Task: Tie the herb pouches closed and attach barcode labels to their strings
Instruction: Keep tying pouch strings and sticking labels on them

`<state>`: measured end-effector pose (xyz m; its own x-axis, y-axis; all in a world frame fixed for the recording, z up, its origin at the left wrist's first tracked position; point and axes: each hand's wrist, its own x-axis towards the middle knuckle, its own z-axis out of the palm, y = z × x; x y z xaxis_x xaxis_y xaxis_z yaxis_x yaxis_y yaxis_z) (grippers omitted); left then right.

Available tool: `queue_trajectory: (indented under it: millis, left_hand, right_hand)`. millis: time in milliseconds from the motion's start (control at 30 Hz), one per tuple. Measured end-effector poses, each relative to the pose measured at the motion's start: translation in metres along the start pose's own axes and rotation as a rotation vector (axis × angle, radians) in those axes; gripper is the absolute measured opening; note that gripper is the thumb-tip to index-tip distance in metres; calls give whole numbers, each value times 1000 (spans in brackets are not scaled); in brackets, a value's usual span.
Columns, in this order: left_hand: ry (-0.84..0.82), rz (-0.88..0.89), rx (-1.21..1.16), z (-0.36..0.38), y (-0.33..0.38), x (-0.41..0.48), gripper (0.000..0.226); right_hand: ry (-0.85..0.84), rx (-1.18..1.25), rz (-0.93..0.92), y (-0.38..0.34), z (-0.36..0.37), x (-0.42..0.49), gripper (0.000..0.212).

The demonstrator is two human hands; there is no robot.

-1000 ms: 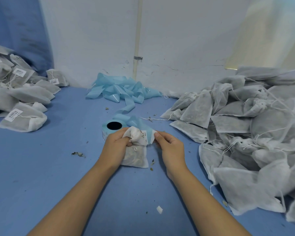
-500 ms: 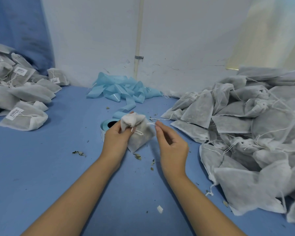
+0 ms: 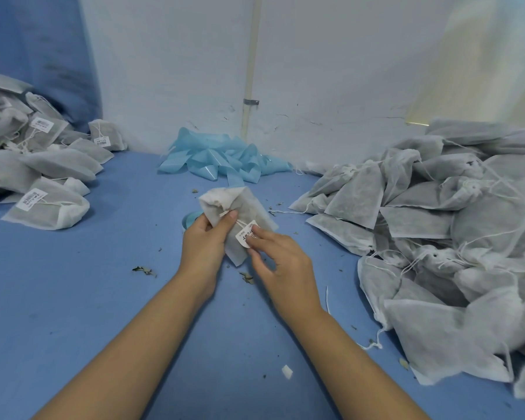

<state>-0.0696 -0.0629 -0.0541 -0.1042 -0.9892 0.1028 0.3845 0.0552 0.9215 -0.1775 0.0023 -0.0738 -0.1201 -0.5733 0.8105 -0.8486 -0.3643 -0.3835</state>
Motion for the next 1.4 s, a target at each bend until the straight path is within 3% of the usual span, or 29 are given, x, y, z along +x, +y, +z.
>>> queue_trajectory:
  millis: [133,300,400,533,633,800,967,1067,1167,1200,1267,1333,1400]
  left_hand:
    - [25,2,11,-1,-1,-1,4]
    - [7,7,72,-2,-1,0,8]
    - [-72,-40,70,1,0,-3,12]
    - [-166,-99,71,1,1,-7,25]
    - [-282,-133,90,-1,1,-9,42]
    - [-392,-196,144,-3,-2,-11,30]
    - [-437,-245,62,-7,-2,-7,36]
    - [-415,-247,147,-6,1,-9,21]
    - [-259,-65,307,-1,4,-11,27]
    - [-184,-18,212,1,7,-10,24]
    - [-125,-18,-213,4,19,-4,11]
    - [-90,-55,-529,2,29,3,61]
    - [-110,-69,-536,-1,29,4,81]
  right_hand:
    - [-66,-122,51,1,-3,1,27]
    - [-74,107,283,0,-8,3,38]
    - [-138,390,567,-2,-7,5,49]
    - [-193,726,810,2,-9,8,17]
    - [-116,865,887,6,-15,10,17]
    - [-20,933,944,8,-16,12,24]
    - [-9,983,924,10,-16,11,22]
    - [-5,1006,924,12,-16,11,17]
    - [12,1029,944,15,-16,12,14]
    - [17,1027,953,15,-17,12,14]
    - [19,1024,963,17,-17,12,16]
    - [23,1026,968,17,-17,12,16]
    - [40,1042,982,17,-16,12,13]
